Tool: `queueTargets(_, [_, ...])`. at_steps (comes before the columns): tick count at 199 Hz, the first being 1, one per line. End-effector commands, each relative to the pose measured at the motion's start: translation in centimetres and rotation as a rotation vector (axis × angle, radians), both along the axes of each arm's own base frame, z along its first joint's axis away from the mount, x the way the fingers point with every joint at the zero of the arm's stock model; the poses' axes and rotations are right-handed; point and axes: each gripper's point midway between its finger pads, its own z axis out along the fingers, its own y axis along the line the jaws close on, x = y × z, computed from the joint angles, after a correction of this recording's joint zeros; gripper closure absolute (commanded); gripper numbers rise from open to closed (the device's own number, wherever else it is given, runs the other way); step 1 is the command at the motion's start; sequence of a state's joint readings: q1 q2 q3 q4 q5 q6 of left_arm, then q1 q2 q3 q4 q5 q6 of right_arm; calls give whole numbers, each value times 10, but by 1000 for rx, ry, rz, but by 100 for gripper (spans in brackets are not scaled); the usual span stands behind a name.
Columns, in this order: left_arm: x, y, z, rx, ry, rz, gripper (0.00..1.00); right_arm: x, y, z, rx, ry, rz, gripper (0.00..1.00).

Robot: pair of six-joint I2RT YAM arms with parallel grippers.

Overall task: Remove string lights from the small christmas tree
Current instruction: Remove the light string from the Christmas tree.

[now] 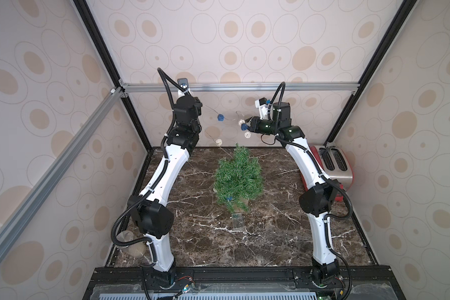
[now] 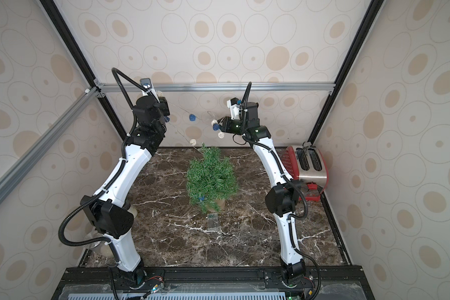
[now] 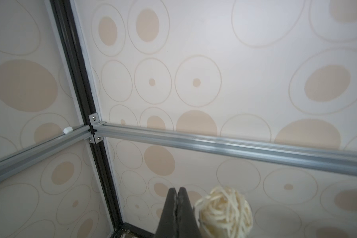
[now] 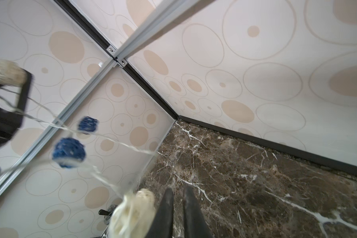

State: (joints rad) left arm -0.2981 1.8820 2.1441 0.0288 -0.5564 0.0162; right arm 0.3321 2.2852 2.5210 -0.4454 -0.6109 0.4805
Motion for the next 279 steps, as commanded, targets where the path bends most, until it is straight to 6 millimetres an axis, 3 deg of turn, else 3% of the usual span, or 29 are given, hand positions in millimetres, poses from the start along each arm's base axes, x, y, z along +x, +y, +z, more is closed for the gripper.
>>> queueTargets(1, [-1,7,30,-12,-93,33,100,1,-3,-5,-15,5,-2,84])
queueTargets(52, [16,-2,41,-21,-147,0,100,1,-2,-5,-20,-6,9,81])
queueTargets(75, [10,2,40,-21,-134,21,100,-3,-3,-2,-27,-16,10,75])
queueTargets(156, [-40,20,49,-7,-89,42,100,-13,-9,27,14,-80,-14,41])
queueTargets(216, [-67,32,44,-8,-36,78,100,-29,-25,64,15,-155,-76,34])
queueTargets(221, [-69,33,42,-9,-30,79,100,-28,-27,52,3,-129,-86,33])
queueTargets(233, [-77,35,39,-24,-26,72,100,-33,-31,59,8,-150,-96,33])
queueTargets(279, [-118,23,37,-26,-15,35,100,-60,-45,84,50,-209,-134,29])
